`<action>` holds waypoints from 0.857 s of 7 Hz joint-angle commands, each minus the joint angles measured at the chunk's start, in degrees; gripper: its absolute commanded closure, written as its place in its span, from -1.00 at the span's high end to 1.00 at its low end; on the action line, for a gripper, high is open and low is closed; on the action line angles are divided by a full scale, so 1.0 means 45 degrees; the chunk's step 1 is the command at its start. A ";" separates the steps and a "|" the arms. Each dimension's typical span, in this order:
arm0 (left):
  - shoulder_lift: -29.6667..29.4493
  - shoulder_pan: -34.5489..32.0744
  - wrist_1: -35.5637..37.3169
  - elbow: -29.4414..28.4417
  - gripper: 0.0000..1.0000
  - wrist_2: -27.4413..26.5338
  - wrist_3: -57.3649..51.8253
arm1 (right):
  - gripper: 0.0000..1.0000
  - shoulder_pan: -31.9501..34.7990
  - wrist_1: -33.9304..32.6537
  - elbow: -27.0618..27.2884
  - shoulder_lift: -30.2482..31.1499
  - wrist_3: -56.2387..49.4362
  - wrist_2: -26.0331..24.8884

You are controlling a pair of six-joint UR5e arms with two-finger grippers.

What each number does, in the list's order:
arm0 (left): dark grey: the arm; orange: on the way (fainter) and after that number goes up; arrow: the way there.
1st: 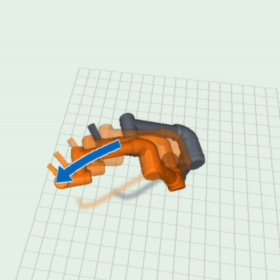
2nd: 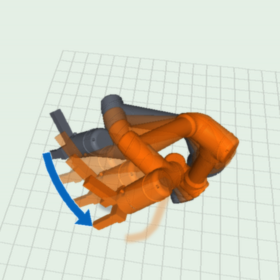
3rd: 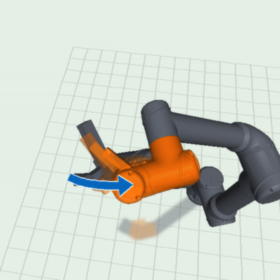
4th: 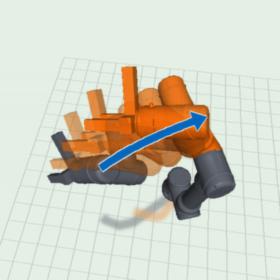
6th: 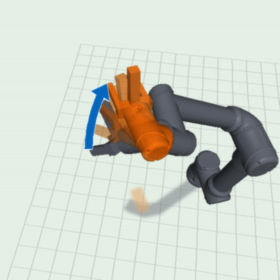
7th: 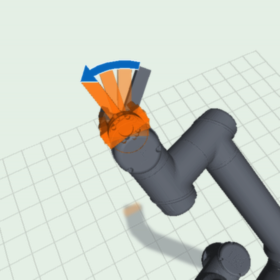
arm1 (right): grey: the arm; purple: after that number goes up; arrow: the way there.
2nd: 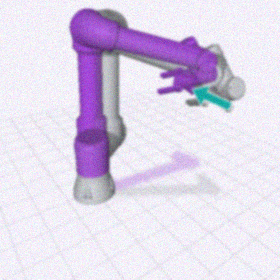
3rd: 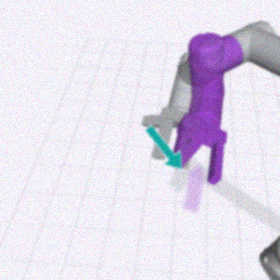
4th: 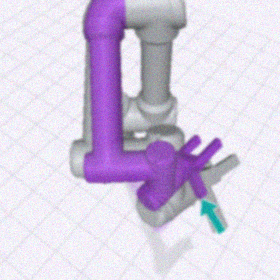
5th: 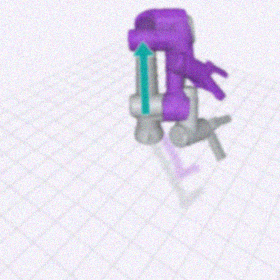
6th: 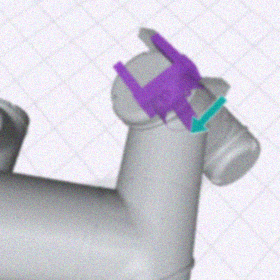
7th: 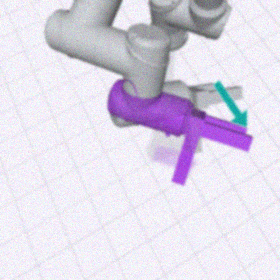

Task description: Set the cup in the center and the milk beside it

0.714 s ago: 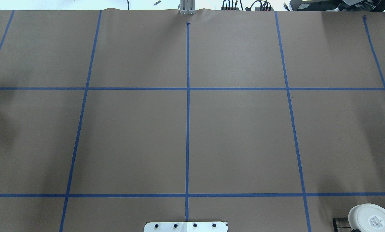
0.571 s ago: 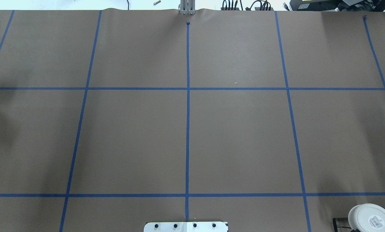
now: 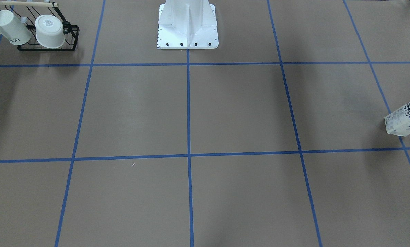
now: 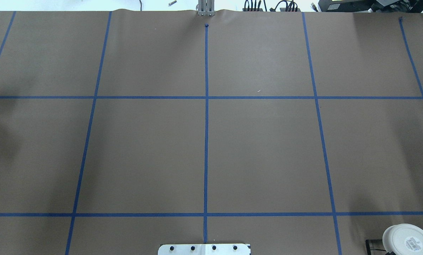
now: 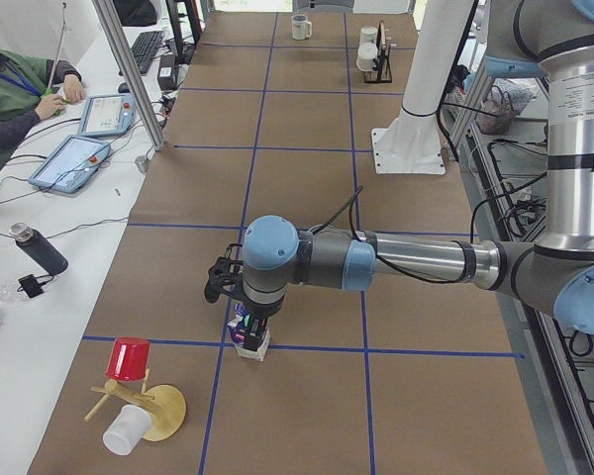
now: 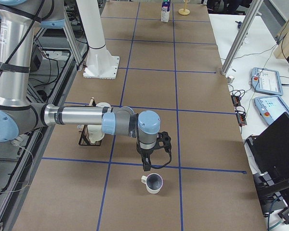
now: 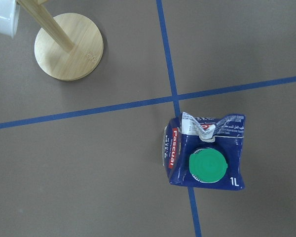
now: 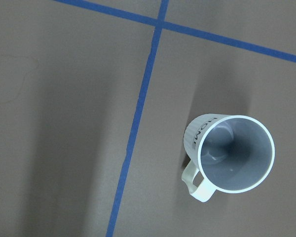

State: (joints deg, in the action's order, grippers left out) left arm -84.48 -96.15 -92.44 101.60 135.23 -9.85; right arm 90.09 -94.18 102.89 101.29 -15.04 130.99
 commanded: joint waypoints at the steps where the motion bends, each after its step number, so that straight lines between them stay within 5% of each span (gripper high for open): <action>1: 0.0118 0.0000 -0.2216 -0.0155 0.96 -0.0013 0.0099 | 1.00 0.0000 0.1990 -0.0167 0.0050 0.0176 0.0012; 3: -0.0559 0.0000 -0.3867 -0.1128 0.97 -0.0033 0.0177 | 1.00 0.0000 0.3539 -0.0070 0.0012 0.0274 0.0012; 6: -0.0466 -0.0019 -0.4280 -0.0997 0.97 0.0006 0.0119 | 0.99 0.0000 0.3526 -0.0421 0.0050 0.0997 0.0052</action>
State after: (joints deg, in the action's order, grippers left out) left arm -86.53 -96.23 -110.98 97.03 135.24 -9.41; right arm 90.09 -78.49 101.74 101.23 -11.42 131.23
